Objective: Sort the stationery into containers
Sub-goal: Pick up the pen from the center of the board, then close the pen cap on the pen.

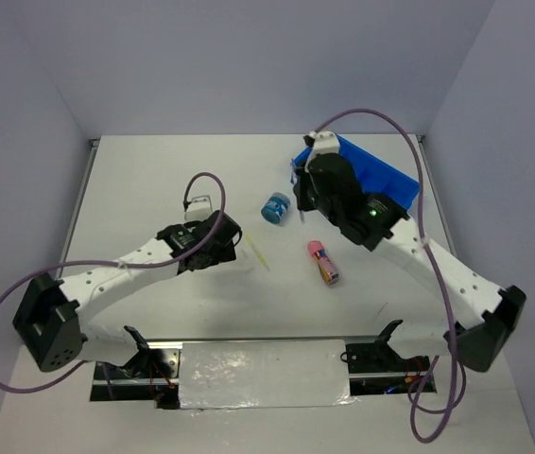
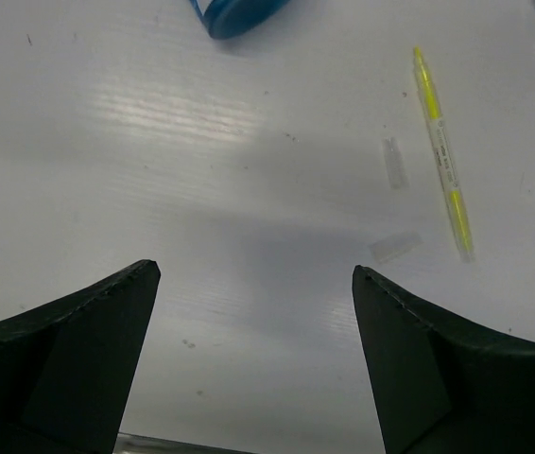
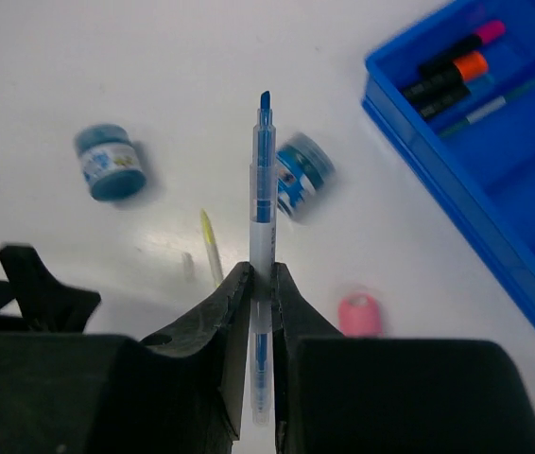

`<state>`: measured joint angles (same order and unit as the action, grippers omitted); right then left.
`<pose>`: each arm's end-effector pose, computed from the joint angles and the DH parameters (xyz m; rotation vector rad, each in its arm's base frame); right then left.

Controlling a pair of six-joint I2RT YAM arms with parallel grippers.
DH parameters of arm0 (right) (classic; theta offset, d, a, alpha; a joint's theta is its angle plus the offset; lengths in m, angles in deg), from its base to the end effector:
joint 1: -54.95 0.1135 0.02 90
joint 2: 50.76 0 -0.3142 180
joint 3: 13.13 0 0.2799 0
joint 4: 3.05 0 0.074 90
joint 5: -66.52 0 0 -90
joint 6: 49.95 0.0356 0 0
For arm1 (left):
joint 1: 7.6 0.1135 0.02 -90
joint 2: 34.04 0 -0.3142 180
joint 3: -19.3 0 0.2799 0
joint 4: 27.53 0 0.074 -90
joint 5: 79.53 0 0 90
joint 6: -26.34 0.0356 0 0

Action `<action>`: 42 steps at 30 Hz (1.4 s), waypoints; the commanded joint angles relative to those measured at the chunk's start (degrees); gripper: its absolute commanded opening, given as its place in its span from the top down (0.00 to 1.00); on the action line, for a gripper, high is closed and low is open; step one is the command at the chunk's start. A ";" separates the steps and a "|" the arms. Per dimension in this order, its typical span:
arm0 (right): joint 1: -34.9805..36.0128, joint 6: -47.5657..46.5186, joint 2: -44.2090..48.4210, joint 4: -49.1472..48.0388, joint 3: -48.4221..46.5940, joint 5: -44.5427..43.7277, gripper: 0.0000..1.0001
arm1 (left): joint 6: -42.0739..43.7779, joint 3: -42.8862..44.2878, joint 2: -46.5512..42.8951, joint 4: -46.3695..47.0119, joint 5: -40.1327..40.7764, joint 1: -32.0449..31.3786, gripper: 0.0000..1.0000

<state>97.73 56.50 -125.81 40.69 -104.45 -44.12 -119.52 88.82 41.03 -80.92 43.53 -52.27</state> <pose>0.2308 0.1965 0.4460 -0.2422 2.0144 0.2858 0.2065 -0.1769 0.3011 -0.4246 2.3341 -0.0567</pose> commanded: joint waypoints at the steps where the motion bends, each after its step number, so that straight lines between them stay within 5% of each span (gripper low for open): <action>1: -0.51 2.80 3.66 6.61 7.91 -3.79 1.00 | -11.89 3.14 3.66 2.44 0.16 -0.68 0.04; 15: -1.21 3.68 13.26 4.95 18.82 -2.47 1.00 | -20.00 17.82 24.59 -1.62 3.15 -1.65 0.39; 24: -1.39 3.33 14.58 3.98 19.70 -1.68 1.00 | -17.80 18.00 29.25 2.69 -0.45 -0.25 0.48; 42: -1.21 2.80 15.10 3.19 20.23 -0.10 1.00 | -17.62 18.18 35.15 5.77 -4.23 0.90 0.48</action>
<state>96.69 59.71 -112.34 45.93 -84.06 -44.60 -137.20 106.03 75.43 -75.85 39.68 -51.83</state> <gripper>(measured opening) 0.171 0.523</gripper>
